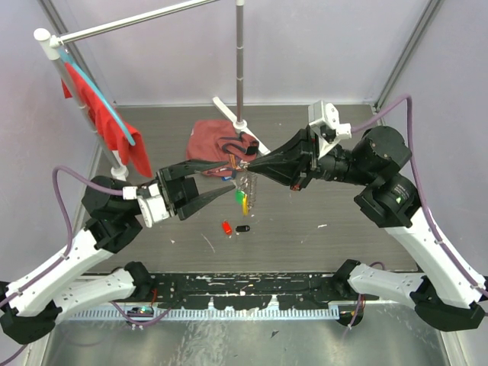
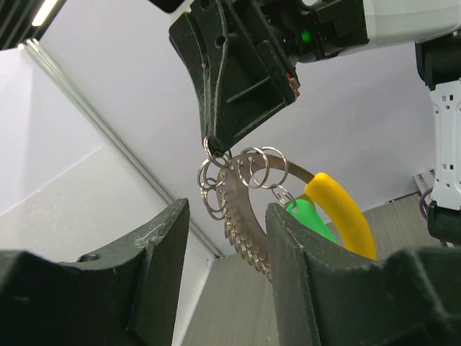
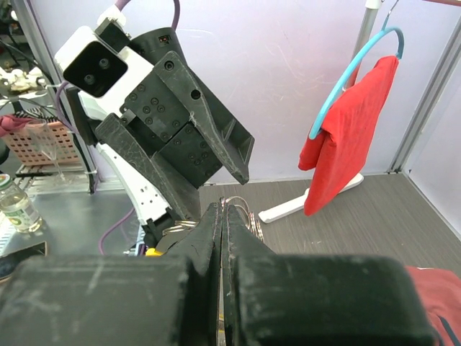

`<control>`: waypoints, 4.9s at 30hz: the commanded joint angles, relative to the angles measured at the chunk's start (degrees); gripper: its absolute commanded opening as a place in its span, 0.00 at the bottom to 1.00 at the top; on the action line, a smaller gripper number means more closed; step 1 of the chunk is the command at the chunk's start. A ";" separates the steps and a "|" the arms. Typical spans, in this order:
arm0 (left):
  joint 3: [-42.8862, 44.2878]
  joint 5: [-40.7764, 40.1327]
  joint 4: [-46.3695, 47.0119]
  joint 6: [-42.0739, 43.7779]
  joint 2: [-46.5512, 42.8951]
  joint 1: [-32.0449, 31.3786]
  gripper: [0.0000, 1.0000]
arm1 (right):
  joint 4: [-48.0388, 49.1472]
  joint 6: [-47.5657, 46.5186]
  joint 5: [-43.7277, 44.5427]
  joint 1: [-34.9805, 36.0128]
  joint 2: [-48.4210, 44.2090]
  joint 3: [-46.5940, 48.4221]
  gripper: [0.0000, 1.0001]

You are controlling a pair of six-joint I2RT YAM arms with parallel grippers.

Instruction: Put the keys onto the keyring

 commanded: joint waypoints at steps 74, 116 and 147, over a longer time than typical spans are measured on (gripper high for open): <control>4.15 -8.87 -5.34 -2.56 0.31 -7.21 0.00 | -7.20 -11.97 8.24 0.24 -8.24 -1.35 0.42; 43.28 -10.38 -69.52 -14.61 20.45 -7.23 0.00 | -16.61 -16.43 -6.32 0.25 0.46 -0.91 0.38; 42.63 -8.48 -68.34 -14.44 20.67 -7.23 0.00 | -17.10 -15.88 -10.61 0.24 3.69 -0.81 0.03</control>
